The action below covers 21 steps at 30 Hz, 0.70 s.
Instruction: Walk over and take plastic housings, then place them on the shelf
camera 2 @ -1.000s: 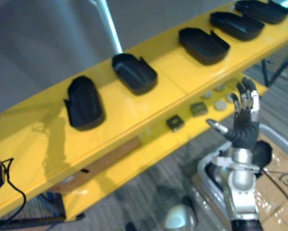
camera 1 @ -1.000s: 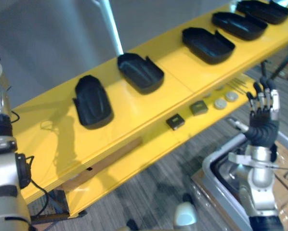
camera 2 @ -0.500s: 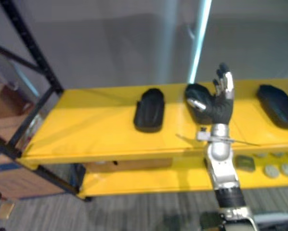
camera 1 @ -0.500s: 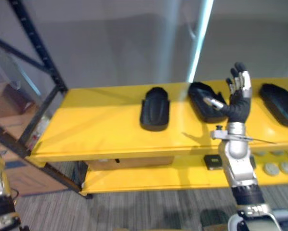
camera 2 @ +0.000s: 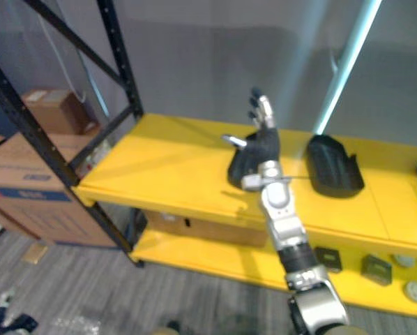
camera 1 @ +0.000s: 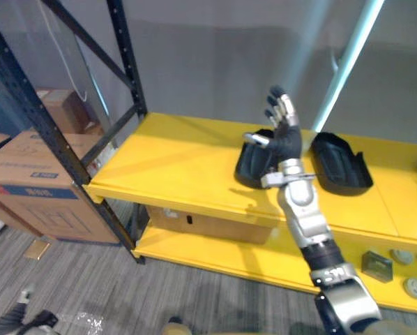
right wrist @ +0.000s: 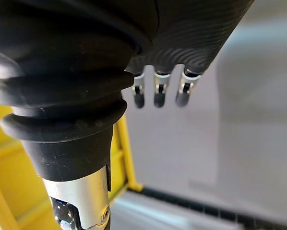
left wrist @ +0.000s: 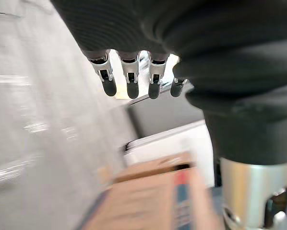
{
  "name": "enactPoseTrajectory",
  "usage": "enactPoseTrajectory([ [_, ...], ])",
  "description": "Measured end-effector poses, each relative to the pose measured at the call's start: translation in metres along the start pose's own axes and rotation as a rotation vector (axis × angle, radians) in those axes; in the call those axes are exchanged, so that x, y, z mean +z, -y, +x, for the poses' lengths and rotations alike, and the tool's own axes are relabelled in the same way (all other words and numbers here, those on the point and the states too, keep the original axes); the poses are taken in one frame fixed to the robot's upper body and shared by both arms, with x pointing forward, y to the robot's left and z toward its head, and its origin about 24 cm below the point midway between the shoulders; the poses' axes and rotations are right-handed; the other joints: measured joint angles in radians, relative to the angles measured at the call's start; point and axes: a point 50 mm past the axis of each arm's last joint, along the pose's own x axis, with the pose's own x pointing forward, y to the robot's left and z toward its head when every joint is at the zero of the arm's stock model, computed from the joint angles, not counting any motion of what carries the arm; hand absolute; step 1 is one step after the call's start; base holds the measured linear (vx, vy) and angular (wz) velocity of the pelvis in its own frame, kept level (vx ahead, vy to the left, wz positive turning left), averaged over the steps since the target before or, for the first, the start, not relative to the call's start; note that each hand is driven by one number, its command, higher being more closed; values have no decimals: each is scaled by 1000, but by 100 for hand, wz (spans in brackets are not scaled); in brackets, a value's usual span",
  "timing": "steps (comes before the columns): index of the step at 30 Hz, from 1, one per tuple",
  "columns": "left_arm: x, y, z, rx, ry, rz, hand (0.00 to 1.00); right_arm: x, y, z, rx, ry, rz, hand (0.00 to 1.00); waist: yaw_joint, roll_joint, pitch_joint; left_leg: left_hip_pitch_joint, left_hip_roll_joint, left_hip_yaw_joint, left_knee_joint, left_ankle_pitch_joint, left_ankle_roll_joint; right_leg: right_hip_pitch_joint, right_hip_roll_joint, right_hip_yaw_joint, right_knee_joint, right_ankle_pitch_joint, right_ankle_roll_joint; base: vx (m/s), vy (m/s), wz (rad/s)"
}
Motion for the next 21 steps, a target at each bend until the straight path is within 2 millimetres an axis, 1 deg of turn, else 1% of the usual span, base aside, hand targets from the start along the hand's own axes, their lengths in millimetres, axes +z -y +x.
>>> enactPoseTrajectory([
  [2, -14, 1, -6, -13, -58, -16, 0, -4, -8, 2, 22, -27, 19, 0, 4, -3, 16, -2, 2, -1, 4, -1, 0, -3, 1, 0, 7, 0, 0, 0, 0, 0],
  [3, -22, -1, -10, -20, -90, -14, 0, -6, -13, 1, 39, -46, 33, 0, 5, -4, 22, -15, 3, -5, 12, -4, -1, -12, 2, 0, 15, -1, 1, 17, -7, 3],
  [4, -29, -1, -14, -41, -120, -12, 0, -10, -22, 1, 66, -78, 41, 0, 4, -2, 42, -16, 4, -7, 15, -4, -1, -11, 3, 0, 17, -1, 2, 18, -9, 3],
  [5, -33, 0, -16, -51, -133, -11, 0, -12, -26, 0, 77, -96, 41, 0, 4, -4, 47, -16, 4, -9, 15, -4, -1, -11, 3, 0, 18, -1, 1, 0, 0, 0],
  [8, -46, 6, -25, -114, -180, 13, 0, -24, -37, -3, 110, -199, 36, 0, 4, 11, 70, -16, 4, -9, 14, -4, 0, -12, 3, 0, 19, -3, 3, 0, 0, 0],
  [9, -47, 7, -27, -120, -185, 10, 0, -27, -37, -4, 109, -219, 34, 0, 4, 14, 72, -16, 4, -9, 14, -4, 0, -11, 3, -1, 19, -4, 3, 0, 0, 0],
  [10, -50, 8, -29, -131, -196, 7, 0, -35, -35, -7, 99, -270, 25, 0, 4, 18, 74, -16, 5, -9, 14, -4, 0, -12, 3, -1, 20, -5, 3, 0, 0, 0],
  [12, -52, 9, -31, -135, -210, -8, 0, -42, -33, -9, 92, -313, 17, 0, 2, 19, 77, -16, 6, -9, 14, -4, 0, -12, 4, -1, 20, -7, 2, 16, -6, 0],
  [14, -54, 14, -33, -163, -229, 0, 0, -52, -31, -13, 77, -386, 45, 0, 2, 21, 80, -15, 6, -9, 14, -5, 0, -12, 4, -1, 22, -8, 3, 0, 0, 0],
  [18, -56, 22, -38, -223, -236, 14, 0, -72, -28, -21, 62, -504, 67, 0, 0, 13, 91, -15, 8, -9, 14, -6, 1, -18, 4, 0, 36, -18, 3, 0, 0, 0],
  [21, -59, 25, -41, -240, -254, 18, 0, -77, -30, -25, 88, -547, 90, 0, 1, 11, 92, -16, 10, -6, 14, -6, 0, -26, 3, 3, 48, -24, 1, 0, 0, 0],
])
